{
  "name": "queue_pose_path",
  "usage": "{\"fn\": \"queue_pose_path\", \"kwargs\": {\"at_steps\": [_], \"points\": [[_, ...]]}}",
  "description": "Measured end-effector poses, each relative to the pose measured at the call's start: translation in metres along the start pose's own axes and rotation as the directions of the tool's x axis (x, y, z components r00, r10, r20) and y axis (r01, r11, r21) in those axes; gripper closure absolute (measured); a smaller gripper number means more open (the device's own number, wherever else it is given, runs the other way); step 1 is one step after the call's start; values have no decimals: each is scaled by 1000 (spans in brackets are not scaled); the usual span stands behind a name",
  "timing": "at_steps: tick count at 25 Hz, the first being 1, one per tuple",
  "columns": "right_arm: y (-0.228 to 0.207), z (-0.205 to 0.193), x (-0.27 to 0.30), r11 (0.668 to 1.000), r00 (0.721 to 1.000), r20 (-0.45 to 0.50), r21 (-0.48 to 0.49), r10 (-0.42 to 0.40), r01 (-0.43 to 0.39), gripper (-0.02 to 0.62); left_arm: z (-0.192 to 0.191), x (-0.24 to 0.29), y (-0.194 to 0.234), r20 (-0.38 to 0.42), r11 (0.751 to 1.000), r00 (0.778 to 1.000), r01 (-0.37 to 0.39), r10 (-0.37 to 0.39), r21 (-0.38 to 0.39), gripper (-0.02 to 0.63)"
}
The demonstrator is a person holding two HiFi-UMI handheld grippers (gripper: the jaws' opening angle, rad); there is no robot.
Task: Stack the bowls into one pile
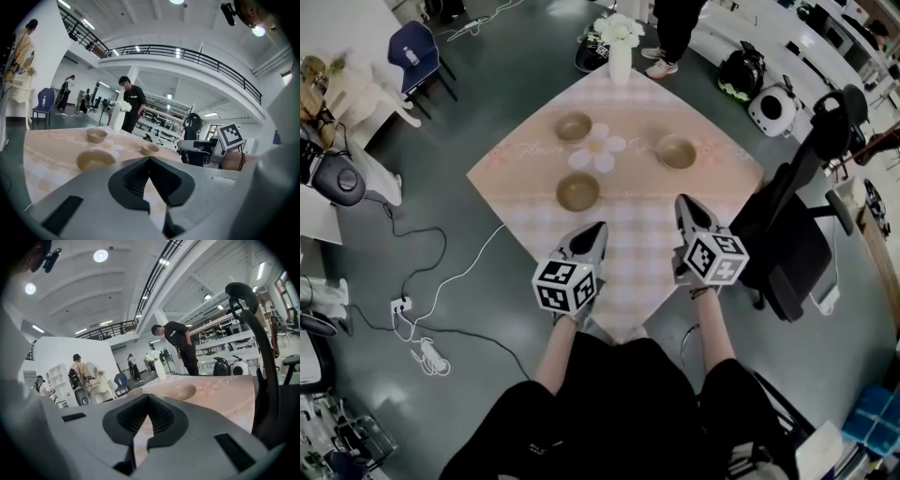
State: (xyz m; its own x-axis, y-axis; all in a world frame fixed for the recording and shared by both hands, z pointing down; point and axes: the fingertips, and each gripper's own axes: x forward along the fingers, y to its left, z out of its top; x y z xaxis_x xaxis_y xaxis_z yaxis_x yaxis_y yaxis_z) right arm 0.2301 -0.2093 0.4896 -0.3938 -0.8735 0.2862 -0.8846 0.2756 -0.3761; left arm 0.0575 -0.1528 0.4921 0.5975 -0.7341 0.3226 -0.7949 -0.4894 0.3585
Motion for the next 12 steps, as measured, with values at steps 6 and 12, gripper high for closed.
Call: {"fn": "queue_pose_path", "kwargs": {"at_steps": [6, 12], "points": [[-35, 4, 28, 995, 997, -27, 71, -71, 73, 604, -5, 38, 2, -63, 999, 998, 27, -28, -21, 609], [-66, 12, 58, 985, 992, -40, 121, -122, 126, 604, -8, 82, 8, -104, 998, 993, 49, -51, -26, 609]]}}
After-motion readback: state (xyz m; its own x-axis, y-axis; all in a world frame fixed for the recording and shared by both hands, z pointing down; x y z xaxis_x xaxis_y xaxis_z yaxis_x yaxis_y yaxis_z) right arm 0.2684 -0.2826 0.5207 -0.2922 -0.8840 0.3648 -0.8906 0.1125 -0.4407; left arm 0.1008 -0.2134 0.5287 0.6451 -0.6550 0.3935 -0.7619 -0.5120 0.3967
